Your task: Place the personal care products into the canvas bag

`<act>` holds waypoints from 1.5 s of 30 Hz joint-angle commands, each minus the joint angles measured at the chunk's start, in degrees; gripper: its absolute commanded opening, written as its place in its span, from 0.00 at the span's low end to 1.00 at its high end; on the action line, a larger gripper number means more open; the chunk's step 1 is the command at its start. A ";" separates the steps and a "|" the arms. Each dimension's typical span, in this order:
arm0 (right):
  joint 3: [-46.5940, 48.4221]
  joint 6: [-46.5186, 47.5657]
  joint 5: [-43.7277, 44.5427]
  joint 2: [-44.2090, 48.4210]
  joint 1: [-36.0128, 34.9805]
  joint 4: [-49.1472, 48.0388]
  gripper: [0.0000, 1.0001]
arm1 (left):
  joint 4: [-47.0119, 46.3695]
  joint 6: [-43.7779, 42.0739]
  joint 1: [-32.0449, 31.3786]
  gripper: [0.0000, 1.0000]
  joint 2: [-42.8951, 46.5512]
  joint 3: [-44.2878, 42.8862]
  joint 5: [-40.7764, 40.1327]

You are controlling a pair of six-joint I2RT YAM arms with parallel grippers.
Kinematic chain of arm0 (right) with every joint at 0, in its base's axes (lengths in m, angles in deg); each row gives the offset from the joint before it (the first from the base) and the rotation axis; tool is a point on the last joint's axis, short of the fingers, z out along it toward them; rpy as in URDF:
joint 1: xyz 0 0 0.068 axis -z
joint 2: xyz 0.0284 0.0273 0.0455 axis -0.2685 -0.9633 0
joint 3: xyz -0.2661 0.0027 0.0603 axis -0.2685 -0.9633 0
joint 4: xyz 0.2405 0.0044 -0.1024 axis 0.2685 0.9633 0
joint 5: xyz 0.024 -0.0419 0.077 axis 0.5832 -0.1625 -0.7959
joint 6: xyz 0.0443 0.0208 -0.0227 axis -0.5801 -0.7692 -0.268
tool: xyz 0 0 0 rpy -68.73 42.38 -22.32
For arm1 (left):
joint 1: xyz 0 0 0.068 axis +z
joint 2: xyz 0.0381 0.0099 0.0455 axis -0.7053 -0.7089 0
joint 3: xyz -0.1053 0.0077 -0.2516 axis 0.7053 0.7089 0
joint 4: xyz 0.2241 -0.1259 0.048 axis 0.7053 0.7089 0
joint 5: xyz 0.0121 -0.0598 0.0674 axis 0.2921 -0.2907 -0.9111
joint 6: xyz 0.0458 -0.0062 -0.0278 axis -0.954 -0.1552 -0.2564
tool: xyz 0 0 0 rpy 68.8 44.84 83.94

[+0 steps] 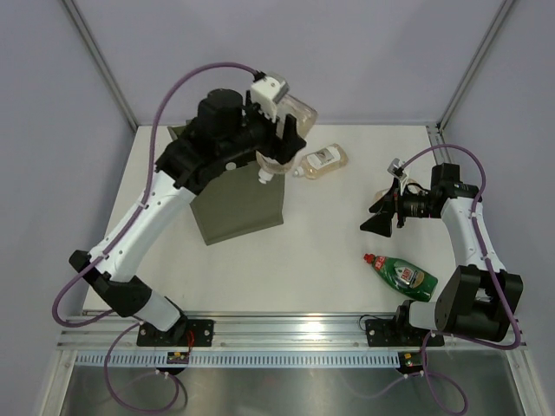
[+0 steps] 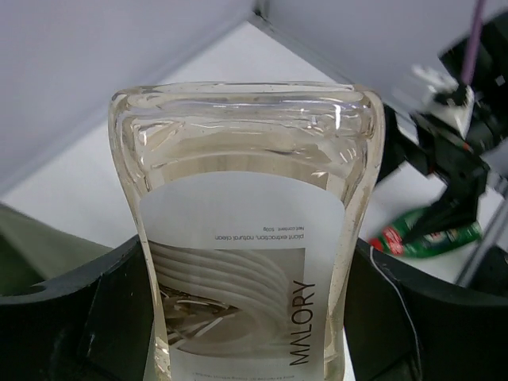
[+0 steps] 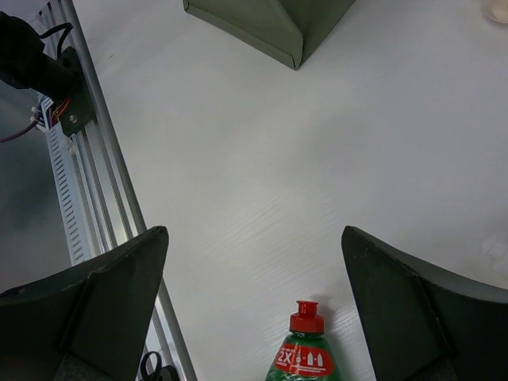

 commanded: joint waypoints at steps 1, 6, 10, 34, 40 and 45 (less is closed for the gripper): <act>1.80 -0.64 -1.51 1.04 0.07 -1.12 0.99 | -10.24 -1.88 7.29 0.00 4.09 -5.39 0.95; 1.71 -0.64 -1.77 0.86 -0.02 -1.03 0.99 | -14.47 -6.36 15.13 0.00 3.92 -1.70 2.53; 1.89 -0.47 -1.51 0.86 0.07 -1.03 1.00 | -16.84 -9.44 21.71 0.00 4.44 3.56 3.86; 3.03 -39.98 27.56 -4.32 -6.35 -25.27 0.99 | -20.28 -6.55 27.97 0.99 18.42 32.23 0.52; 4.43 -65.75 59.00 -6.78 -6.35 -31.36 1.00 | -15.89 -4.35 27.97 0.99 20.70 29.16 0.78; 14.16 -73.05 70.21 -14.59 -4.77 -23.64 0.99 | -16.50 -1.38 27.97 0.99 26.67 28.80 0.96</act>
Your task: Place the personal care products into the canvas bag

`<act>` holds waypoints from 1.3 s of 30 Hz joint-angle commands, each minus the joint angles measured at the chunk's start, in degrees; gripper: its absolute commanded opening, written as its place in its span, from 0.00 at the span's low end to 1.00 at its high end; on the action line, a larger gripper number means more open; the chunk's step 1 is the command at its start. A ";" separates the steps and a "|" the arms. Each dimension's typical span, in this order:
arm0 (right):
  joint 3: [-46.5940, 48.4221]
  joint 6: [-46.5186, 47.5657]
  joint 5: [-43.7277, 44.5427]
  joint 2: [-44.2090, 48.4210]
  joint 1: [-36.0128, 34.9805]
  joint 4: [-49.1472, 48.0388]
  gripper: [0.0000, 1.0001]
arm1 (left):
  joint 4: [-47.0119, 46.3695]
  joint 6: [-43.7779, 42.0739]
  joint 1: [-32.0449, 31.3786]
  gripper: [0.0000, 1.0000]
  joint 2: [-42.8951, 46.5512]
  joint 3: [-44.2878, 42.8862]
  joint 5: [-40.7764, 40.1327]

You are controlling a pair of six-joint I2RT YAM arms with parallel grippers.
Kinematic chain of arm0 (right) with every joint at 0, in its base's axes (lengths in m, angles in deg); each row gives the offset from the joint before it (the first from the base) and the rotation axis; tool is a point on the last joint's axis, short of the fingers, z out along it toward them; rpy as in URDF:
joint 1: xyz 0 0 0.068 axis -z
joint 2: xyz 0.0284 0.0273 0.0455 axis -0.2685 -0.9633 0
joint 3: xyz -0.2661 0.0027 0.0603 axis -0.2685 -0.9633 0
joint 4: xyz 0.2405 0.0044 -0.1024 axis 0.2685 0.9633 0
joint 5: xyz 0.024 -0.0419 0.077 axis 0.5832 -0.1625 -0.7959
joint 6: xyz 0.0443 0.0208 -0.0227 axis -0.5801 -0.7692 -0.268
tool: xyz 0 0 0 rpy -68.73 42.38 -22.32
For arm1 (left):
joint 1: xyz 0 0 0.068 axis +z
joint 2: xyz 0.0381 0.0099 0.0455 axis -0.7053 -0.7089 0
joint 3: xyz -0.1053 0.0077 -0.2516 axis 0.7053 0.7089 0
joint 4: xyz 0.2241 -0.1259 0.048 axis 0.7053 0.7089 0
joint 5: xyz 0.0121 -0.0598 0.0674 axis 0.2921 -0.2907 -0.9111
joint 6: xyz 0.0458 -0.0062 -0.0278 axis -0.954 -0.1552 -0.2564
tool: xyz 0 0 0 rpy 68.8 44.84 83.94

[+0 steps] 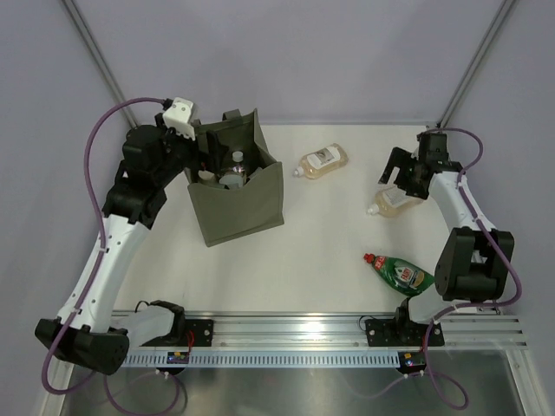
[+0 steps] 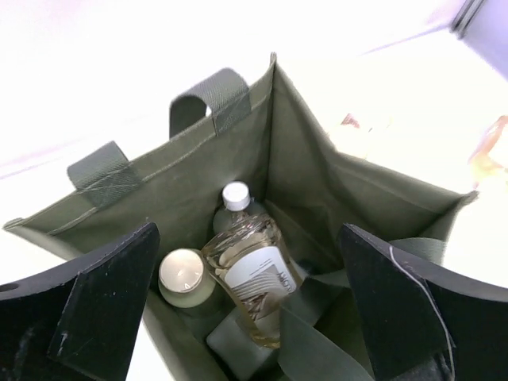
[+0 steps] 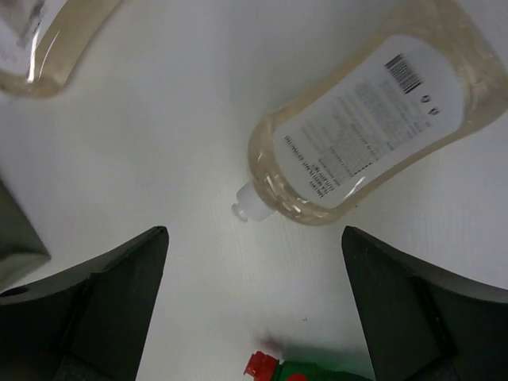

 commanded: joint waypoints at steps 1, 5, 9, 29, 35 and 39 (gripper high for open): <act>8.20 -12.08 12.10 -4.22 1.46 2.72 0.99 | -2.23 3.43 0.06 0.99 5.48 -2.82 -0.46; 14.70 -19.81 15.77 -10.63 2.35 9.22 0.99 | -1.35 6.85 0.06 0.99 10.75 -0.37 0.06; 19.36 -22.90 16.14 -15.91 2.35 13.44 0.99 | 0.31 11.69 -0.03 0.99 18.47 5.16 1.20; 24.92 -28.00 12.71 -35.87 2.52 15.65 0.99 | 8.84 19.08 -0.03 0.99 35.19 15.37 2.62; 23.51 -28.88 9.63 -34.73 4.89 14.95 0.99 | 8.06 20.30 -0.03 0.99 35.19 14.93 2.96; 25.34 -28.70 9.54 -37.18 6.30 15.82 0.99 | 7.27 20.39 -0.03 0.99 34.75 14.32 3.75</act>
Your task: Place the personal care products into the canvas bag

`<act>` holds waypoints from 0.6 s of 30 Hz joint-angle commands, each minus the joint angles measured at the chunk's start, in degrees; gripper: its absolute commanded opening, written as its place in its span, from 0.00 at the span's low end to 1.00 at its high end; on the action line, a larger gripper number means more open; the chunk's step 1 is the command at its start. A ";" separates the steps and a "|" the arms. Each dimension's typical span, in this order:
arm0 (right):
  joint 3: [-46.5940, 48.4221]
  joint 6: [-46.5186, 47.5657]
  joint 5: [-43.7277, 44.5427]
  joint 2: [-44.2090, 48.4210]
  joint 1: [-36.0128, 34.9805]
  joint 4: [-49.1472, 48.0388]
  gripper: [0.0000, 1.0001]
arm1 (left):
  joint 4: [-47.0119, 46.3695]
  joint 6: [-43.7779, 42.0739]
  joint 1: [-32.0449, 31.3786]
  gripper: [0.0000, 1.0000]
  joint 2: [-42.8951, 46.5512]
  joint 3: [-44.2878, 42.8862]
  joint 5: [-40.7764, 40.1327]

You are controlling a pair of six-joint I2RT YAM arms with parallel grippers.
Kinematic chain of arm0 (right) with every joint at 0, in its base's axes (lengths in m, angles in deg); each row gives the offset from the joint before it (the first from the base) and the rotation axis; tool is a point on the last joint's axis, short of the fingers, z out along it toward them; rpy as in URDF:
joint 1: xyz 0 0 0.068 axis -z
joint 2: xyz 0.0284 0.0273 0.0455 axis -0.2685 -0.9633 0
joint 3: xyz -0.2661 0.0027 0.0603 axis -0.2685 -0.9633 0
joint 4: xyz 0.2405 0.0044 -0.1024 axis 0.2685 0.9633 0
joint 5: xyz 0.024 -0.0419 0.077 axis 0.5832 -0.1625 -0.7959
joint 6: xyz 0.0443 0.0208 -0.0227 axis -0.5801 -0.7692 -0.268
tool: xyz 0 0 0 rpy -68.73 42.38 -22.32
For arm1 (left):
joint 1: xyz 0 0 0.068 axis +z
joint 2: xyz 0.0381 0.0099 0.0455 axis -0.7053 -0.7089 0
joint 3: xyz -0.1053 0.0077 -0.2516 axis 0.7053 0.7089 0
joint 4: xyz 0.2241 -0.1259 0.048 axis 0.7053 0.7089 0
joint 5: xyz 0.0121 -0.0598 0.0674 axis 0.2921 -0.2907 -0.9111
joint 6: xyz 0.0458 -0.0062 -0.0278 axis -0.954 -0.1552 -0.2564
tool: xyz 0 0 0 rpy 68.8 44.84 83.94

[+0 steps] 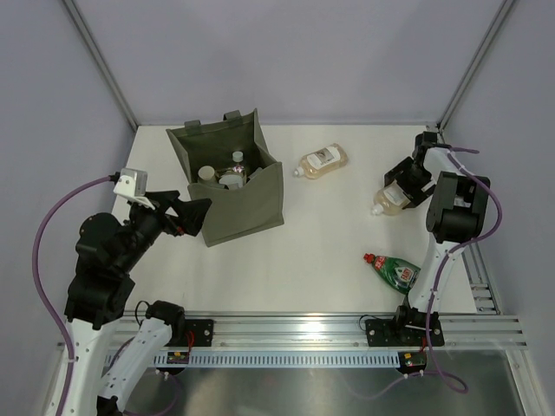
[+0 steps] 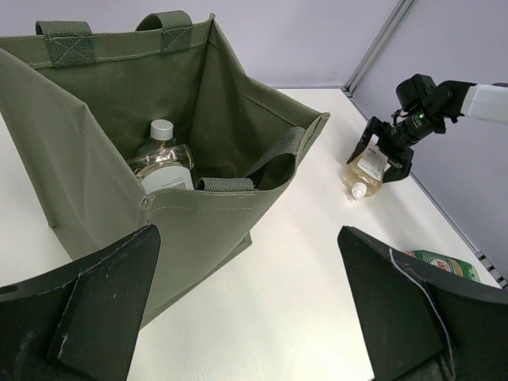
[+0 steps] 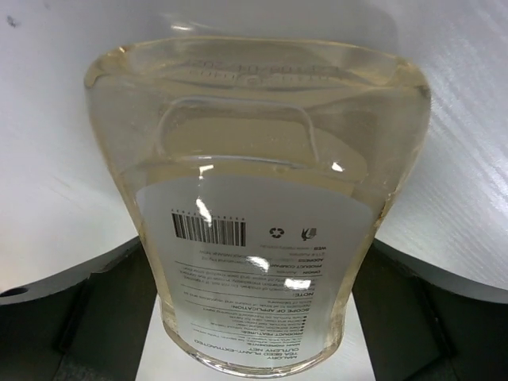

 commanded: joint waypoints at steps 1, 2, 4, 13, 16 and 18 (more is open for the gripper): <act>1.24 -0.62 -0.94 -3.11 1.78 1.66 0.97 | -2.00 0.70 -0.03 0.99 -0.74 -2.93 1.53; 2.03 0.17 -3.48 -4.42 2.30 1.66 0.88 | -2.00 0.61 -0.03 0.99 -1.27 -3.28 1.70; 1.95 1.05 -5.34 -5.05 2.74 1.05 0.77 | -1.83 0.52 -0.03 0.99 -1.80 -4.51 2.32; -1.92 4.66 -16.23 -0.66 5.38 -4.05 0.00 | -3.06 1.84 -0.03 0.99 -1.98 -6.18 2.41; -4.55 4.48 -24.74 2.41 6.87 -7.73 0.00 | -2.97 2.11 -0.03 0.99 -1.45 -6.10 2.49; -6.83 4.66 -27.83 3.91 7.23 -11.07 0.00 | -2.79 2.02 -0.03 0.99 -1.10 -6.27 2.32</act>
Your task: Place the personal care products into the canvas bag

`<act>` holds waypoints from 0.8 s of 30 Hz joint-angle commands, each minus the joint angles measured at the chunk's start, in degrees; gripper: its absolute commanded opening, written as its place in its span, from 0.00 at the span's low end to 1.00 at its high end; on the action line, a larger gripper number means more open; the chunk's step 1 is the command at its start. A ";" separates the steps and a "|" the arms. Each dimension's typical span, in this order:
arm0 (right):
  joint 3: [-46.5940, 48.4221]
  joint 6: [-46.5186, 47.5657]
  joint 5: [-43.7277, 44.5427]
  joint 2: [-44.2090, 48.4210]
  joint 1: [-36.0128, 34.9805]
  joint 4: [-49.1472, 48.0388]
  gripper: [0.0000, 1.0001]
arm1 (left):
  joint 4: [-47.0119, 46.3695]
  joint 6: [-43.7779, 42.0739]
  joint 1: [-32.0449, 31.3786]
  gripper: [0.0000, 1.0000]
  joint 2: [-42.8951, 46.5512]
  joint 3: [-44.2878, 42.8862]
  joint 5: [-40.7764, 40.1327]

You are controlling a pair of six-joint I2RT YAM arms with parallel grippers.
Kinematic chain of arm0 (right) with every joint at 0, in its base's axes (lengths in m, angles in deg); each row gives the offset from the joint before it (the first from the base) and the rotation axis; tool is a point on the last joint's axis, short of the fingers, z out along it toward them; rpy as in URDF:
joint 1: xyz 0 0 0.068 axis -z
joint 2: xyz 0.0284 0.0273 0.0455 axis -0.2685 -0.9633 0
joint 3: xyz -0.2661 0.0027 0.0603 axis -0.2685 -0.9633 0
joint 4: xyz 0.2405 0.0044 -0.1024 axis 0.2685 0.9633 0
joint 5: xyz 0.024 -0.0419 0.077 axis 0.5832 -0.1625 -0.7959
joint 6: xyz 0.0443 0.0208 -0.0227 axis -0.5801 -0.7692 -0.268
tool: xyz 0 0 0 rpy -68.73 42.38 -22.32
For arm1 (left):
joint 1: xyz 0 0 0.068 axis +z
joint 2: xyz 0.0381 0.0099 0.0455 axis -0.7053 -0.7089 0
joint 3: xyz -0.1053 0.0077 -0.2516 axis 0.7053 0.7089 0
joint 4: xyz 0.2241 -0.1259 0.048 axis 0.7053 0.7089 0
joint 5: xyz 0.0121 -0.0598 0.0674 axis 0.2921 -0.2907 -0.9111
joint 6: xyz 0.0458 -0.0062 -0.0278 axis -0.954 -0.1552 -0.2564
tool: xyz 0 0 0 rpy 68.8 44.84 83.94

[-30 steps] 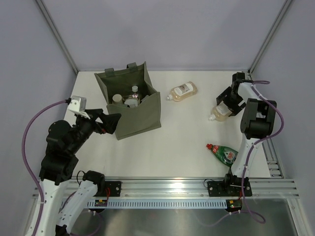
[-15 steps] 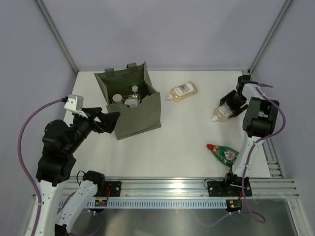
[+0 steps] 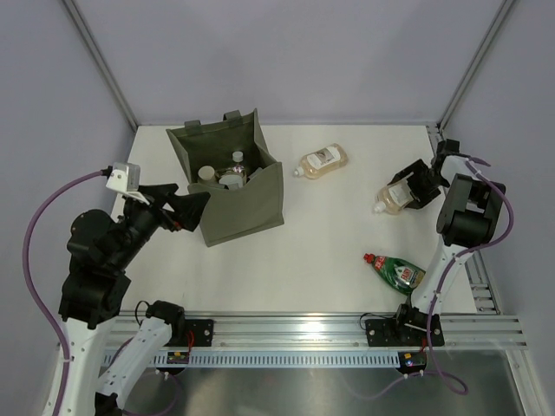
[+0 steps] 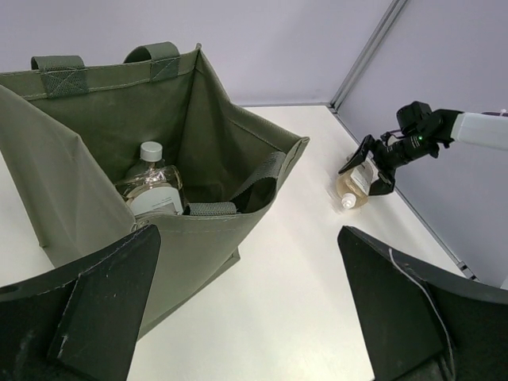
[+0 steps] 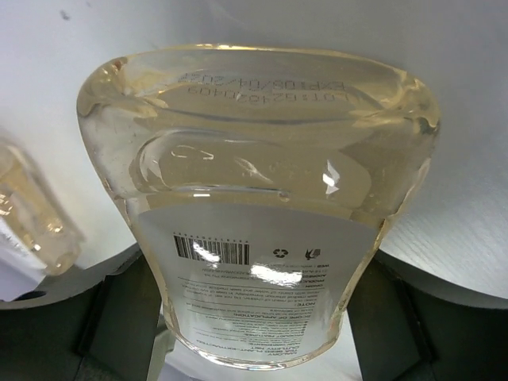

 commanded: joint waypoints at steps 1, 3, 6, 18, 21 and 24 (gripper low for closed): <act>-4.06 1.05 -12.26 3.43 0.52 -7.67 0.00 | -2.31 0.58 -0.03 0.99 1.20 -2.05 1.40; -7.22 0.79 -18.40 6.59 0.52 -13.18 0.00 | -2.14 0.49 -0.03 0.99 1.38 -2.23 1.23; -11.18 -0.79 -26.75 10.37 0.61 -21.63 0.00 | -2.14 0.31 -0.03 0.99 1.55 -2.23 1.23; -17.52 -9.24 -46.90 20.39 -4.30 -51.10 0.00 | -2.14 0.31 -0.03 0.99 1.81 -2.23 0.88; -14.63 -4.08 -49.89 22.85 -9.30 -51.90 0.00 | -2.31 0.23 -0.03 0.99 1.64 -2.49 0.87; -6.91 1.74 -51.30 24.18 -14.05 -45.15 0.00 | -2.31 0.14 -0.03 0.99 1.29 -3.20 0.87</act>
